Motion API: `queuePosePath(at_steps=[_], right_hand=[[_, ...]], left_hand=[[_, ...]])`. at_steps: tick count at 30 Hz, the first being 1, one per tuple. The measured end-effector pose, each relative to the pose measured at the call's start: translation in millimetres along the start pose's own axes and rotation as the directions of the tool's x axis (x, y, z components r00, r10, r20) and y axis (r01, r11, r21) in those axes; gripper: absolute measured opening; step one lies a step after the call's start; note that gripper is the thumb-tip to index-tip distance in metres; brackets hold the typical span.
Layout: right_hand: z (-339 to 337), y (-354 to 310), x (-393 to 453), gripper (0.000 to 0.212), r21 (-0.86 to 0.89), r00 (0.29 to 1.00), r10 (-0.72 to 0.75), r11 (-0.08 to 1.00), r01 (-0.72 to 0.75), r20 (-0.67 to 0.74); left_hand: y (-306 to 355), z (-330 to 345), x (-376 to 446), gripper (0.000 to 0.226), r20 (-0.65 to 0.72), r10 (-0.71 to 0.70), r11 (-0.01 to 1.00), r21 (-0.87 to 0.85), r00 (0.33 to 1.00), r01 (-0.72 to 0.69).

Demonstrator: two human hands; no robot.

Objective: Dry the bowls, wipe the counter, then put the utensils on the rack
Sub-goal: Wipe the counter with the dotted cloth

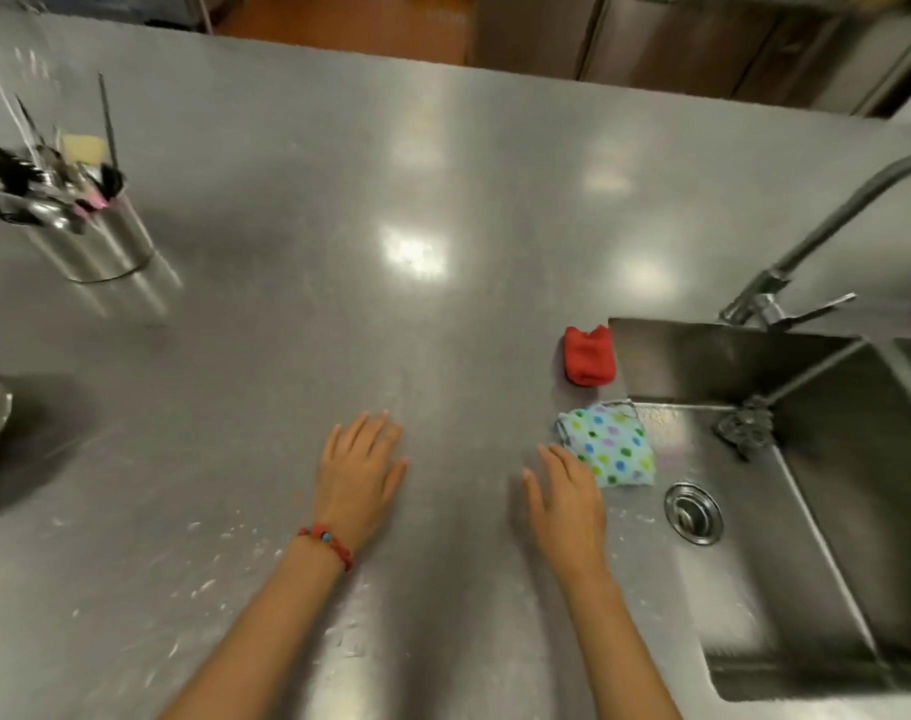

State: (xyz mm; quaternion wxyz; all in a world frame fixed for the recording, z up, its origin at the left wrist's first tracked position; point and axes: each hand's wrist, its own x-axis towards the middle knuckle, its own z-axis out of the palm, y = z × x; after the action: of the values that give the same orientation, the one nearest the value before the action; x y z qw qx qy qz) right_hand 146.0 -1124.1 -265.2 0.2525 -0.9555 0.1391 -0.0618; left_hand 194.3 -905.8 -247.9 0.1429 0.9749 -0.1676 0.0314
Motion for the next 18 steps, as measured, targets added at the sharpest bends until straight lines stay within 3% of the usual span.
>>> queuePosePath(at_steps=[7,10,18], right_hand=[[-46,91,32,0.041,-0.005,0.994,0.105,0.994,-0.105,0.014],[-49,102,50,0.042,0.032,0.99,0.139,0.99,-0.14,0.017],[-35,105,94,0.061,0.201,0.922,0.374,0.9,-0.387,0.1]], left_hand=[[101,42,28,0.05,0.097,0.008,0.999,-0.052,0.995,-0.003],[113,49,37,0.068,0.097,-0.003,0.998,-0.055,0.995,0.008],[114,54,41,0.068,0.153,-0.053,0.997,-0.039,0.987,0.059]])
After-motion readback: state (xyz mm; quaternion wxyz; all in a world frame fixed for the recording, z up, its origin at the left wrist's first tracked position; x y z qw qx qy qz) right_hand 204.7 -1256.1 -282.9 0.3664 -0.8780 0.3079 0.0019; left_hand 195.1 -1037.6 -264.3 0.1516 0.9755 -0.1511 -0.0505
